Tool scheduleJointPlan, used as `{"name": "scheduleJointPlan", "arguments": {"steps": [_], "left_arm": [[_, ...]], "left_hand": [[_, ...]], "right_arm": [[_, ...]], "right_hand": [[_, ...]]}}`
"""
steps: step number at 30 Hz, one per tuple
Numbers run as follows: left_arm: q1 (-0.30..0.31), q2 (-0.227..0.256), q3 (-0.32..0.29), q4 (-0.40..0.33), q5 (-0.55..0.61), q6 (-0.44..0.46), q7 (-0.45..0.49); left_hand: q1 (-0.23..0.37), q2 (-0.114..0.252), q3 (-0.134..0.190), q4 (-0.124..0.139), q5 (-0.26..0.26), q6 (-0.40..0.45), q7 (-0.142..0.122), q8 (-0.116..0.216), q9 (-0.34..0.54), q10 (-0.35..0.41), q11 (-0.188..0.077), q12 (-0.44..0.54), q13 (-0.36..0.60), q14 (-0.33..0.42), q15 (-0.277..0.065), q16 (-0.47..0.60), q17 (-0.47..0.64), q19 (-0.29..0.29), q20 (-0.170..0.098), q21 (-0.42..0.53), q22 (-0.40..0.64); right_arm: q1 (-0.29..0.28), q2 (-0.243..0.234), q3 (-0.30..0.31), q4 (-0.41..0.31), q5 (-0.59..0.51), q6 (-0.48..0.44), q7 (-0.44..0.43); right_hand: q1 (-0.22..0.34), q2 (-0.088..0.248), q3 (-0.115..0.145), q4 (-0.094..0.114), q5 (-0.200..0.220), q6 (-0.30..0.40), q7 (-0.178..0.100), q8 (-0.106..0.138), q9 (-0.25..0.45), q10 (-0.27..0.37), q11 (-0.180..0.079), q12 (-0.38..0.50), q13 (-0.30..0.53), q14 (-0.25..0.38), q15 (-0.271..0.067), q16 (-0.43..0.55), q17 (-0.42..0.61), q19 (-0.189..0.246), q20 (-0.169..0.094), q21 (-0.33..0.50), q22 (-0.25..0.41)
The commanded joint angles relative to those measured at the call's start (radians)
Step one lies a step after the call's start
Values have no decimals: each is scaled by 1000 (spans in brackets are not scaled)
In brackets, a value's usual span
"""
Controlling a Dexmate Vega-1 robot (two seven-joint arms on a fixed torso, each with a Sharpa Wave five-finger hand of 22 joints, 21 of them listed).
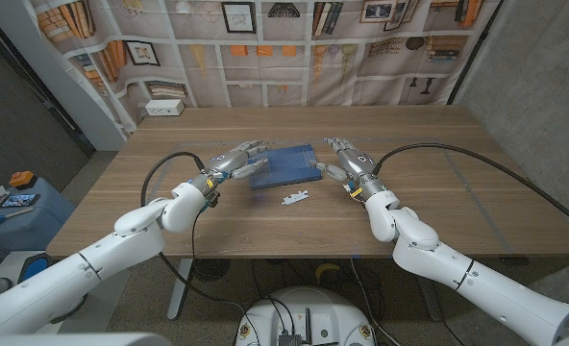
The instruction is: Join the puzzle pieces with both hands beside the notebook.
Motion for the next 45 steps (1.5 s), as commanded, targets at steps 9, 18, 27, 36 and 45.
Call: {"name": "scheduleJointPlan", "arguments": {"steps": [9,18,27,36,45], "left_arm": [[-47,-80,-20,116,-219,-58,41],[-83,-155,-14,193,-321,-88,68],[-118,-204,-4,252,-385,-109,92],[-121,-257,-13,308,-468,-138,132],[-138,-283,-12,378,-493,-196,168]], "left_hand": [[21,87,14,-22,-7,0,17,5,0,13,-1,6,3,15,-54,2,0,25,-87,7,2],[26,89,21,-30,-8,-9,32,2,0,14,4,5,3,20,-50,1,1,33,-85,6,2],[27,88,26,-35,-9,-10,44,3,0,15,2,4,3,26,-48,1,1,44,-83,7,2],[25,88,30,-35,-10,-7,51,5,0,20,6,4,3,32,-46,3,3,53,-80,8,2],[14,89,31,-24,-12,-29,56,-1,1,28,7,5,3,41,-45,6,7,67,-77,9,2]], "right_arm": [[40,8,42,60,153,83,-19],[27,6,101,83,277,138,-50],[27,2,137,112,375,197,-64],[26,8,175,169,498,297,-67],[30,31,199,223,601,379,-66]], "right_hand": [[-12,9,6,7,11,-9,2,-1,1,15,4,4,3,0,-17,4,-1,5,-16,3,4],[-20,19,7,12,13,-9,18,0,0,28,8,4,2,4,-26,4,-2,8,-30,1,3],[-27,25,7,14,15,-7,30,0,-1,34,11,2,0,5,-34,4,-3,10,-42,0,3],[-32,29,7,16,16,-1,45,2,-2,42,13,1,0,7,-39,3,-4,9,-46,-1,2],[-40,36,8,19,19,15,72,6,-3,65,3,3,-3,17,-53,3,-6,13,-58,-2,2]]}}
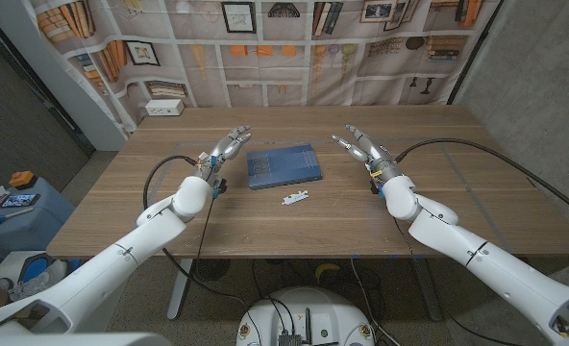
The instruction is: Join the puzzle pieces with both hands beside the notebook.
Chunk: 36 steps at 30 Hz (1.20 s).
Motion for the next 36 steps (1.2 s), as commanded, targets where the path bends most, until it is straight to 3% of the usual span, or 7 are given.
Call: {"name": "scheduleJointPlan", "arguments": {"steps": [1,6,12,17,20,27,36], "left_arm": [[-20,-58,-8,98,-73,-66,48],[-27,-84,-15,149,-114,-116,55],[-39,-98,-15,191,-139,-142,55],[-45,-113,-20,222,-192,-165,25],[-50,-121,-23,237,-220,-176,8],[-59,-154,-35,278,-305,-207,-31],[-56,-178,-35,302,-322,-246,-15]], "left_hand": [[-3,87,1,11,-7,-9,-1,0,1,6,-5,5,3,5,-46,6,5,9,-82,5,2],[-11,86,-1,20,-7,-9,6,1,1,9,-5,5,3,9,-44,7,7,23,-78,8,2],[-19,83,0,31,-6,-38,57,-3,0,7,3,2,3,11,-41,5,7,29,-78,4,2],[-22,82,-1,36,-6,-44,76,-2,1,5,5,0,3,9,-39,3,7,29,-80,2,2],[-26,83,-1,42,-6,-52,80,-2,1,-3,12,-3,3,3,-35,1,8,23,-80,-2,3],[-31,83,-3,51,-6,-70,84,-4,1,-18,14,-8,3,-10,-30,-1,9,3,-82,-12,3],[-34,77,-6,58,-5,-79,78,-1,0,-24,5,-7,3,2,-32,4,8,-25,-79,-21,3]], "right_arm": [[3,26,44,77,165,127,2],[8,36,50,101,207,154,9],[3,61,75,172,294,263,15],[-1,62,93,200,333,317,22],[0,53,103,209,356,334,38],[-4,94,138,266,462,426,60],[6,160,155,357,555,529,89]], "right_hand": [[-9,5,2,8,4,3,15,6,1,10,-1,3,2,4,-16,3,-1,3,-11,-2,1],[-11,7,3,8,5,4,23,5,0,17,-1,3,1,10,-17,4,-2,6,-14,-1,1],[-16,13,4,11,6,10,29,6,0,23,6,2,1,13,-16,4,-3,11,-21,-1,1],[-21,20,5,15,7,18,35,7,-1,29,13,1,0,13,-16,3,-3,10,-20,-2,1],[-31,30,6,22,8,26,35,8,-1,45,16,3,0,22,-14,6,-3,16,-18,-1,1],[-53,44,5,37,9,36,54,7,-2,52,18,0,-1,28,-8,7,-1,-3,-12,-9,1],[-86,52,1,58,10,35,64,1,-2,56,16,-9,-2,52,46,12,-3,-42,4,-16,2]]}}
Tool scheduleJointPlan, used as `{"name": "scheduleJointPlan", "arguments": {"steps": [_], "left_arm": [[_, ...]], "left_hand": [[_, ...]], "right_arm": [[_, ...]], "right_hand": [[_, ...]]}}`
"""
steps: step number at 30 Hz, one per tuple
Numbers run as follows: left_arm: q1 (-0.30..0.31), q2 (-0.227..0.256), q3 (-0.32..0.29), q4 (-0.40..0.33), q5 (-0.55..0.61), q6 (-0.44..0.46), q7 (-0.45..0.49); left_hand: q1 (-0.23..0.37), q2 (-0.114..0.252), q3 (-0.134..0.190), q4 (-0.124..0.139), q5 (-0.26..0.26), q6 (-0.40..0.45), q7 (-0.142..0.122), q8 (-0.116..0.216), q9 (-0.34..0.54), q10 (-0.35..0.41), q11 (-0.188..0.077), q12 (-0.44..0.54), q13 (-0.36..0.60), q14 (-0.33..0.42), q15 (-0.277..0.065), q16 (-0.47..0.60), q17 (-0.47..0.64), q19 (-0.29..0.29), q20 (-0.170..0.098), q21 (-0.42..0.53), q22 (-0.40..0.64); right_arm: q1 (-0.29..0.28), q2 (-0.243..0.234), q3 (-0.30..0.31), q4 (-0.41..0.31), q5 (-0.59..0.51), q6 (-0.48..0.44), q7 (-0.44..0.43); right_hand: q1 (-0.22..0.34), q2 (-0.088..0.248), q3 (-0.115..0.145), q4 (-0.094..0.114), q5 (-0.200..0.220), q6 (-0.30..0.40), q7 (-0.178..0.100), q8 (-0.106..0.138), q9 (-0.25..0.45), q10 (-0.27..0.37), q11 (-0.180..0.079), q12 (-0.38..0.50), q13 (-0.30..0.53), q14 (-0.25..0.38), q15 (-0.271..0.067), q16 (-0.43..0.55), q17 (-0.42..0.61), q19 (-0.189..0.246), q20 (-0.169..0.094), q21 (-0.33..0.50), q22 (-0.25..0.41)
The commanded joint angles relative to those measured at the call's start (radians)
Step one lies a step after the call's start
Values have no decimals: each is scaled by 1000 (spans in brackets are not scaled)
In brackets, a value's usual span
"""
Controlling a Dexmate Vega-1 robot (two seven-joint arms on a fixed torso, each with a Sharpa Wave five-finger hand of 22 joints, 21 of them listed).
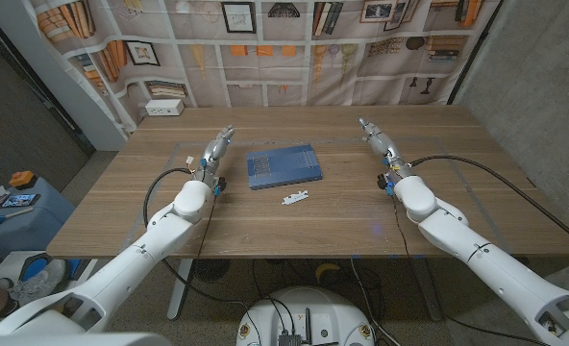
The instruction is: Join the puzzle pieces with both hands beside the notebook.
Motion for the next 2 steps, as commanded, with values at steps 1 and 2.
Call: {"name": "scheduleJointPlan", "arguments": {"steps": [1,2], "left_arm": [[-5,-42,-5,52,-61,-57,-8],[-7,-40,-3,53,-59,-58,-11]], "left_hand": [[-12,83,3,6,1,-6,-2,-2,0,-12,-2,-2,3,3,-28,4,3,-11,-80,-4,3],[-12,83,3,6,1,-6,-2,-1,0,-12,-2,-2,3,5,-28,5,3,-12,-80,-4,3]], "right_arm": [[11,75,32,113,146,151,41],[14,80,32,118,151,155,43]], "right_hand": [[-18,3,-1,11,6,-1,12,-4,2,7,-1,-5,2,5,15,3,1,-8,1,0,1],[-20,4,-1,12,6,-1,14,-4,2,7,0,-6,2,4,12,3,1,-9,0,1,1]]}}
